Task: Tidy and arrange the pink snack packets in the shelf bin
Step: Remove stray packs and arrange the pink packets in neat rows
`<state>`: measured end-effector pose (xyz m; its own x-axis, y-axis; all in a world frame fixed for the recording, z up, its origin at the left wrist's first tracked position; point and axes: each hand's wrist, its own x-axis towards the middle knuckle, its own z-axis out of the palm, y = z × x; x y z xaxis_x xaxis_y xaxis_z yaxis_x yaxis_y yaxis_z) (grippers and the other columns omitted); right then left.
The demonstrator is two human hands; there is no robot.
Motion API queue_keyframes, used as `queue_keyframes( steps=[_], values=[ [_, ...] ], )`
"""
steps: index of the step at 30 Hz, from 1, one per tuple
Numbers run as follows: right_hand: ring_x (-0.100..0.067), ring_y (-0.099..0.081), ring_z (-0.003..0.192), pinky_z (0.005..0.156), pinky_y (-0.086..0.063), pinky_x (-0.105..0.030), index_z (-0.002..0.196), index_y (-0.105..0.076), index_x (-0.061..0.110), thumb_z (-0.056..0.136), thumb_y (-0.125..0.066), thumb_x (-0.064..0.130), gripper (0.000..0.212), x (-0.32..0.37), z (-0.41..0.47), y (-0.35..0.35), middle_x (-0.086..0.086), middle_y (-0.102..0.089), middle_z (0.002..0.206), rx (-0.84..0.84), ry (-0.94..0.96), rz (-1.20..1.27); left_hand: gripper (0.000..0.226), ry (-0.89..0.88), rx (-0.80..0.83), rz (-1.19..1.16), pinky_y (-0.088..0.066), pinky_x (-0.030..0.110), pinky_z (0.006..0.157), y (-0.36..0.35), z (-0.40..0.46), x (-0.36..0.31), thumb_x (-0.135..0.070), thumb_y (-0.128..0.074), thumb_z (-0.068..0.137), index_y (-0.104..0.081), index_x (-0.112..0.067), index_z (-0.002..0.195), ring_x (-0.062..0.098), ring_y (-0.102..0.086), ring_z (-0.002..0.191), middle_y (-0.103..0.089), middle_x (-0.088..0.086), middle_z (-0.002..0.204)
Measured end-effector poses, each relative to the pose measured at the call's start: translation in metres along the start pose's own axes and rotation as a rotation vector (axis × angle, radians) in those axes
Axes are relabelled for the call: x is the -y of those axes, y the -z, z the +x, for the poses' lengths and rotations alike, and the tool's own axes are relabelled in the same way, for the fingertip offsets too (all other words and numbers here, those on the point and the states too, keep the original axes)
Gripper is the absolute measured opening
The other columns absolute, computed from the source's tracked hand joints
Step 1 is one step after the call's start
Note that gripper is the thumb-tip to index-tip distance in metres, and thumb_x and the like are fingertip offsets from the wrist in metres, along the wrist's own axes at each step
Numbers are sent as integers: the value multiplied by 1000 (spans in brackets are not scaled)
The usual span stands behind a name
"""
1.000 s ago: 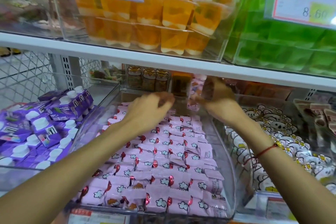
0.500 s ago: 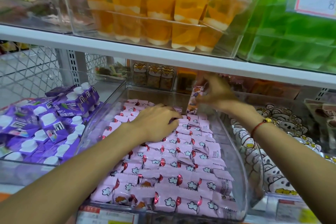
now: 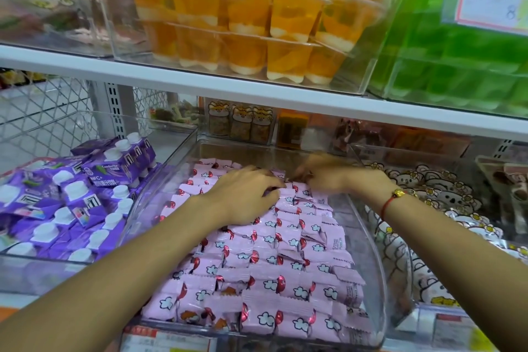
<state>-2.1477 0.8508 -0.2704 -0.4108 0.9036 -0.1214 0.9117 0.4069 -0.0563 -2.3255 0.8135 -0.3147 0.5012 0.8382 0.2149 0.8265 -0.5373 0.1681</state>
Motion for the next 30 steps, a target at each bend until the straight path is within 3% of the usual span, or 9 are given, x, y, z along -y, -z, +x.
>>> queue_keyframes(
  steps=[5, 8, 10, 14, 18, 22, 28, 30],
  values=[
    [-18, -57, 110, 97, -46, -33, 122, -60, 24, 91, -49, 9, 36, -4, -27, 7, 1, -60, 126, -236, -25, 67, 38, 13, 26, 4, -41, 38, 97, 7, -5, -4, -34, -31, 101, -53, -26, 131, 20, -46, 120, -54, -3, 133],
    [-1, -59, 90, 80, -46, -18, 118, -62, 23, 93, -51, 15, 29, -1, -65, 6, 4, -67, 113, -337, 44, 66, 35, 1, -48, 20, -41, 35, 97, 21, -13, -15, -32, -35, 101, -50, -27, 132, 16, -45, 120, -52, -6, 134],
    [10, -49, 76, 68, -35, -6, 112, -63, 29, 92, -54, 21, 24, 5, -94, -3, 9, -66, 99, -398, 77, 14, 30, -14, -124, -32, -42, 31, 91, 28, -28, -29, -32, -43, 98, -52, -32, 127, 9, -46, 115, -52, -12, 130],
    [-9, -46, 88, 72, -35, -24, 90, -67, 30, 90, -57, 29, 10, 21, -149, -21, 11, -60, 87, -503, 138, -30, 17, -113, -190, -177, -46, 26, 79, 29, -74, -61, -44, -49, 93, -57, -42, 108, -4, -48, 97, -57, -25, 109],
    [-16, -52, 83, 69, -45, -32, 87, -72, 30, 88, -45, 42, 30, 31, -184, -38, 10, -62, 82, -510, 191, -209, 37, -229, -40, -199, -46, 25, 87, 25, -96, -76, -64, -40, 90, -53, -44, 117, -9, -46, 106, -54, -30, 117],
    [-15, -57, 80, 64, -47, -25, 94, -74, 29, 85, -43, 48, 37, 32, -205, -52, 13, -66, 84, -535, 243, -273, 49, -252, 55, -192, -41, 25, 95, 22, -100, -72, -71, -33, 86, -49, -47, 125, -14, -39, 113, -51, -32, 122],
    [-15, -59, 76, 60, -45, -23, 78, -75, 32, 71, -76, 43, 13, 38, -216, -51, 14, -65, 79, -536, 248, -244, 34, -216, -61, -185, -40, 17, 85, 19, -103, -79, -64, -43, 86, -55, -48, 115, -15, -40, 107, -52, -36, 109],
    [-18, -59, 73, 57, -48, -27, 73, -73, 29, 74, -72, 39, 10, 44, -214, -53, 10, -64, 75, -545, 235, -276, 29, -250, -59, -174, -39, 14, 86, 21, -103, -82, -57, -47, 89, -56, -45, 114, -13, -41, 109, -52, -34, 115]
  ],
)
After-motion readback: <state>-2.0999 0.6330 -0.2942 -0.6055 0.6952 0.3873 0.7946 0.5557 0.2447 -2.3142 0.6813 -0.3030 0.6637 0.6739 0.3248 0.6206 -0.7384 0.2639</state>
